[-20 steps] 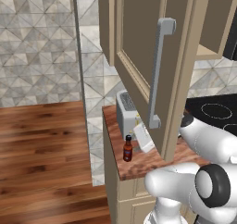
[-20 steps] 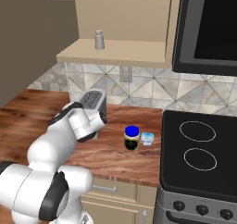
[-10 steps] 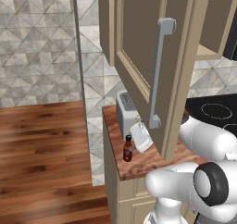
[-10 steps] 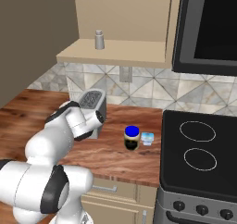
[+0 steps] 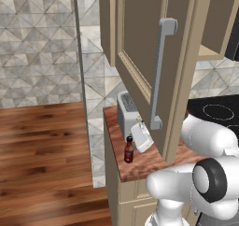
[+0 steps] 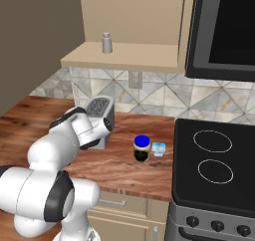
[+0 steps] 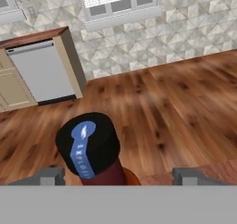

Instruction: There are various items on the counter. Only move the condiments/shakers into the cabinet.

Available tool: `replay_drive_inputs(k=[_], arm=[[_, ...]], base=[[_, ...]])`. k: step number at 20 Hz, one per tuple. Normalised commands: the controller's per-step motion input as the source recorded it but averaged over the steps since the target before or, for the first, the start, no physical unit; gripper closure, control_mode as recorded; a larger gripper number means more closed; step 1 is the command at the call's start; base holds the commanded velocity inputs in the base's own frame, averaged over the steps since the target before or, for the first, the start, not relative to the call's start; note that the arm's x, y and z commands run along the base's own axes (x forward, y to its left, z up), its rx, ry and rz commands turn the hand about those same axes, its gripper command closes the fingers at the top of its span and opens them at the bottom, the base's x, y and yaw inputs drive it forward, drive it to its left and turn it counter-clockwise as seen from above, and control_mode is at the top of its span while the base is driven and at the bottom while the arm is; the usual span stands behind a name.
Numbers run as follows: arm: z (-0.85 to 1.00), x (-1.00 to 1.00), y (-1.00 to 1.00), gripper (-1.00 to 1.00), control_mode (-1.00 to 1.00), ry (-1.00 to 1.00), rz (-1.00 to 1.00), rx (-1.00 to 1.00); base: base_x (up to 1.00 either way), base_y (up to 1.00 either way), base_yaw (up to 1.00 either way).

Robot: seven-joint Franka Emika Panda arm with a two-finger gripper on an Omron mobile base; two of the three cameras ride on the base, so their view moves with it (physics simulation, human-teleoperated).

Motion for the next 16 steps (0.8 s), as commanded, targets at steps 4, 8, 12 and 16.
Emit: replay_drive_inputs(k=[4, 8, 12, 16], arm=[[0.00, 0.00, 0.00, 1.00, -1.00, 0.00, 0.00, 0.00], [0.25, -0.22, 0.00, 1.00, -1.00, -0.11, -0.03, 0.00], [0.96, -0.46, 0.01, 1.00, -1.00, -0.23, -0.20, 0.00], [1.00, -0.64, 0.00, 1.00, -1.00, -0.18, -0.33, 0.00]], base=[[0.00, 0.00, 0.00], [0.00, 0.00, 0.00], [0.00, 0.00, 0.00], [0.00, 0.00, 0.00]])
